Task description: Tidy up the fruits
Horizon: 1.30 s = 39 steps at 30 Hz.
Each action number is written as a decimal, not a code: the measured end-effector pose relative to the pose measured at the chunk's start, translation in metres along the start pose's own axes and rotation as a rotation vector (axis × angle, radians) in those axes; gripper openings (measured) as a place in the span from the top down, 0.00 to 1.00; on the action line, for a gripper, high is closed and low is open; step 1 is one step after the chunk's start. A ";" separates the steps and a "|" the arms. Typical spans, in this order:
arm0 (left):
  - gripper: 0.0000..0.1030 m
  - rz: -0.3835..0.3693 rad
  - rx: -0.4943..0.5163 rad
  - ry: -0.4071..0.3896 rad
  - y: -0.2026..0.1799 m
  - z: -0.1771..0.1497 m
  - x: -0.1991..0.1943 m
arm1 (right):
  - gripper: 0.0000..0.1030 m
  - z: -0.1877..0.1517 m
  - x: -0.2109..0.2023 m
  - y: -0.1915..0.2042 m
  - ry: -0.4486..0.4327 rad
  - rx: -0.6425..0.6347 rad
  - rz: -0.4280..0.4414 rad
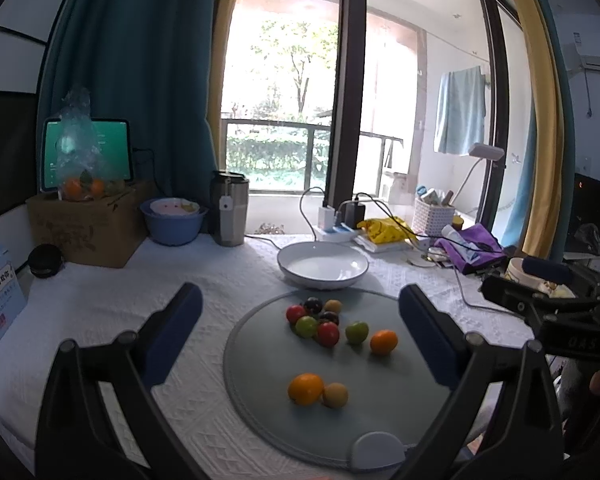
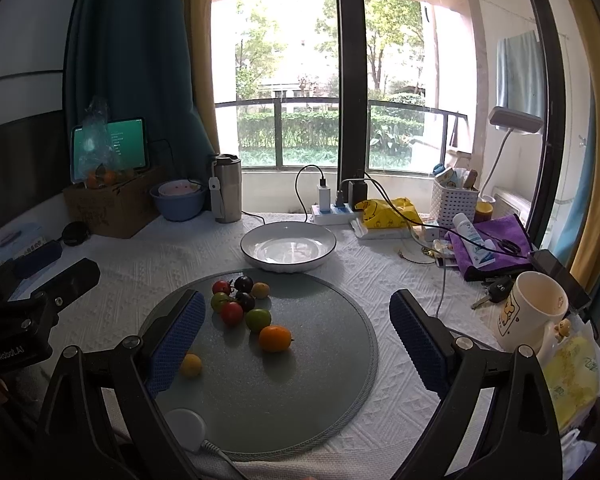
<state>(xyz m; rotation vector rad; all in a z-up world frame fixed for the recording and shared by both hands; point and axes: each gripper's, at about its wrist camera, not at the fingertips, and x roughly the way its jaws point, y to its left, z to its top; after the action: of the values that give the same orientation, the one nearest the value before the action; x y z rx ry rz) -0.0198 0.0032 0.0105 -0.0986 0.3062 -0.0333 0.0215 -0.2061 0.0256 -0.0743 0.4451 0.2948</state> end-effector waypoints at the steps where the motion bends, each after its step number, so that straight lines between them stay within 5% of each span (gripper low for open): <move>1: 0.03 0.000 0.000 0.000 0.000 0.000 0.000 | 0.07 0.000 -0.001 0.000 -0.001 0.001 0.000; 25: 0.03 -0.011 -0.001 0.018 -0.001 -0.003 0.007 | 0.07 -0.001 0.007 0.000 0.025 0.006 -0.005; 39: 0.04 0.000 -0.012 0.178 0.010 -0.028 0.052 | 0.10 -0.015 0.049 -0.003 0.129 0.019 0.027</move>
<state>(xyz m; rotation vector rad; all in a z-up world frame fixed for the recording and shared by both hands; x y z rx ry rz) 0.0219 0.0077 -0.0329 -0.1080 0.4847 -0.0407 0.0590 -0.1982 -0.0089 -0.0695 0.5770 0.3135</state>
